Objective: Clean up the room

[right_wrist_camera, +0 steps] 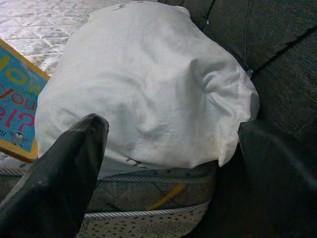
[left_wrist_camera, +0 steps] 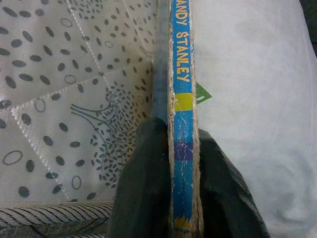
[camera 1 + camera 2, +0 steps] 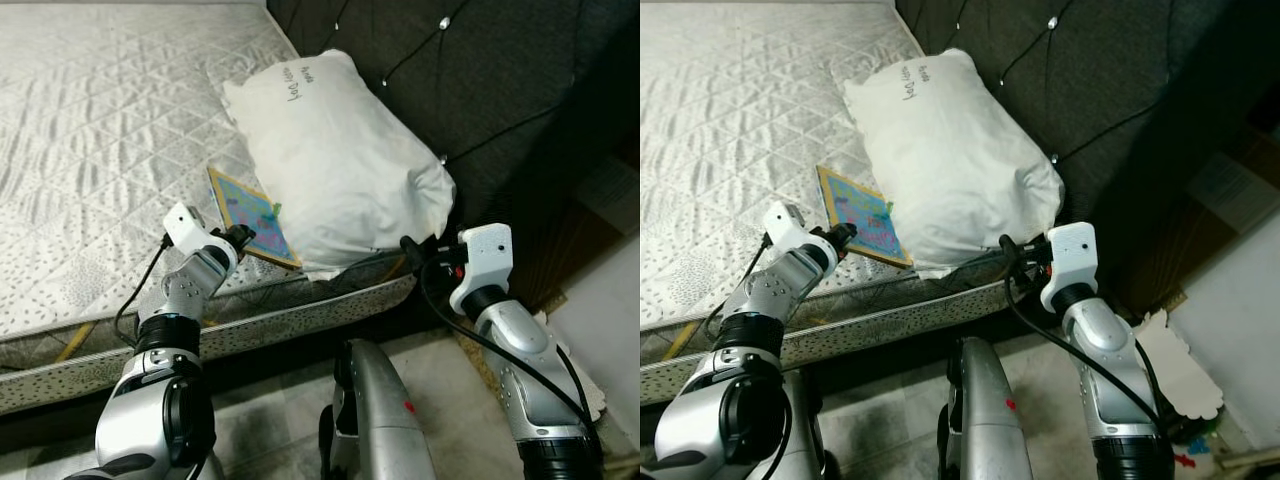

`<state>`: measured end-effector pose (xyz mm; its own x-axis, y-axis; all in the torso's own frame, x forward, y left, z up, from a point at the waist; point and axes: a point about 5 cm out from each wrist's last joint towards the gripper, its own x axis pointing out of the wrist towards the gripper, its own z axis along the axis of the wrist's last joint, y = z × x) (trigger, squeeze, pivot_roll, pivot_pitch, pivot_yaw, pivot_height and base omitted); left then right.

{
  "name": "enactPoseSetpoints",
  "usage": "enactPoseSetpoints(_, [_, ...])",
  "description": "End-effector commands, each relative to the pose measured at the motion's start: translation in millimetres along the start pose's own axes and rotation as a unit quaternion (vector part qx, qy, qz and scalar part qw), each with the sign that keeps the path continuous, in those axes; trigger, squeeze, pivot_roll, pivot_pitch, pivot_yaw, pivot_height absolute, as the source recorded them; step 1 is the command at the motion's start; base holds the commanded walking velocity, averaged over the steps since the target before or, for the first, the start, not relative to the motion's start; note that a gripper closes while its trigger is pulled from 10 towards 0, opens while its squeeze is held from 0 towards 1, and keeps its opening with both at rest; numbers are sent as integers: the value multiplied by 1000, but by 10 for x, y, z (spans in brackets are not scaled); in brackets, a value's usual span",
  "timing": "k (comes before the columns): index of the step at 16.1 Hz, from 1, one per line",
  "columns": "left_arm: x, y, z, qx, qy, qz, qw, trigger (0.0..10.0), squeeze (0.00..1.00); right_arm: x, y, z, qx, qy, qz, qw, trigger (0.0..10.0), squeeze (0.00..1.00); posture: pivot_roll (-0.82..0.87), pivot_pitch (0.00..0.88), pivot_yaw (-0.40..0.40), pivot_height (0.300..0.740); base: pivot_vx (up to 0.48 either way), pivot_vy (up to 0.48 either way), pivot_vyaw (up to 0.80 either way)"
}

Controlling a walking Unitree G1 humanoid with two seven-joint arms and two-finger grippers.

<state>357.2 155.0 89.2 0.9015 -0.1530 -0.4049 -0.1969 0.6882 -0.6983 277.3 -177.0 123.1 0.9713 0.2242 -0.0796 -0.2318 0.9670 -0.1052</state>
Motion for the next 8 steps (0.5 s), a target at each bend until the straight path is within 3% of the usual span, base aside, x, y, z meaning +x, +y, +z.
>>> enactPoseSetpoints(1, [0,-26,-16,-6,7,-7,1000,10000,0,-8,-41,59,-6,-7,-6,1000,10000,0,-235,53,-116,522,0,0,0])
enactPoseSetpoints(5, [-33,185,-3,3,15,23,1000,10000,0,-11,-51,52,-7,-5,-7,1000,10000,0,-237,55,-118,522,0,0,0])
enactPoseSetpoints(8, [-88,456,90,30,20,55,998,10000,0,-2,-63,53,-8,-4,-7,1000,10000,0,-239,54,-122,522,0,0,0])
